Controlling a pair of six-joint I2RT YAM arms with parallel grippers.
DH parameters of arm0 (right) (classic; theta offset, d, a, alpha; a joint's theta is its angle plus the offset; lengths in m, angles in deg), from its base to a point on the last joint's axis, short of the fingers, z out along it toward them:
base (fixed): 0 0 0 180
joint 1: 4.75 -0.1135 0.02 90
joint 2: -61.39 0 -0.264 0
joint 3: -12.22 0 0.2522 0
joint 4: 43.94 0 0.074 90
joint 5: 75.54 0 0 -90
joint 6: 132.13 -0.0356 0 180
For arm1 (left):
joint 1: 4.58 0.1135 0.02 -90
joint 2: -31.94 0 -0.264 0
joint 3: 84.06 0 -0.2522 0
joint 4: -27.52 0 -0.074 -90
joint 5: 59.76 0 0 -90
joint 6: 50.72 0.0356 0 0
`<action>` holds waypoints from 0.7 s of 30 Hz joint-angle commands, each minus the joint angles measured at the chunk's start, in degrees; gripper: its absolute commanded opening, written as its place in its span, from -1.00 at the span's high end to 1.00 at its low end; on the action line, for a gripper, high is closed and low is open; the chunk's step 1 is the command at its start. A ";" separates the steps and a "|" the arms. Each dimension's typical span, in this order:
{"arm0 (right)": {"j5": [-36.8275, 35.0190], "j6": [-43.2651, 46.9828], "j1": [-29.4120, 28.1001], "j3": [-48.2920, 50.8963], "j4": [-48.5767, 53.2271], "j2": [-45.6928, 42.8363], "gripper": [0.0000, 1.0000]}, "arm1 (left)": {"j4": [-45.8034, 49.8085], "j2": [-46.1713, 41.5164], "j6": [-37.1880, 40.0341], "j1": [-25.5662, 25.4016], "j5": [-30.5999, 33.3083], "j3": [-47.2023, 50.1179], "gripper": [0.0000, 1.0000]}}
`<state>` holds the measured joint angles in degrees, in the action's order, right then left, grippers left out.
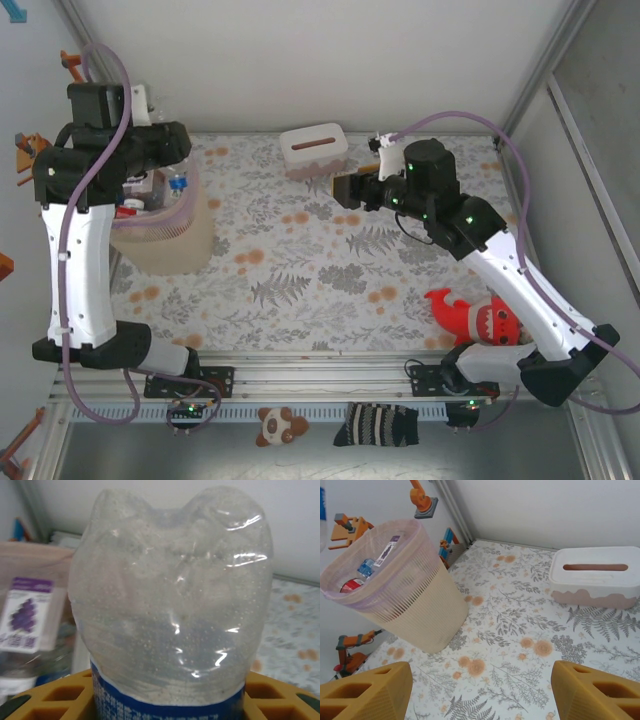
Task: Put the plastic bottles in the bin
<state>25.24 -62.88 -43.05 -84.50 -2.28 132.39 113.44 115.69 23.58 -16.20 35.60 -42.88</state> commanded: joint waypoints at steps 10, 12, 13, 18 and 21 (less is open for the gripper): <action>-0.49 1.24 0.34 -1.46 1.08 0.71 -0.44 | 12.78 11.24 11.45 6.72 11.54 -6.14 -0.01; -0.58 1.09 0.34 -1.41 1.10 0.47 -0.44 | 12.61 13.22 12.49 7.96 10.35 -6.76 -0.02; -0.67 1.11 0.33 -1.26 1.08 0.50 -0.44 | 12.59 14.32 12.85 8.62 9.12 -6.95 -0.02; -1.03 0.89 0.34 -0.97 1.08 0.07 -0.44 | 12.04 19.17 13.61 10.64 2.73 -6.90 -0.02; -1.20 0.97 0.34 -0.89 1.08 0.02 -0.44 | 11.96 21.85 13.78 11.24 -0.28 -6.31 -0.03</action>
<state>25.24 -62.45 -43.05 -84.50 -0.90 133.09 124.26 135.78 35.62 -5.45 39.82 -48.61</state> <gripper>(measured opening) 0.720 0.515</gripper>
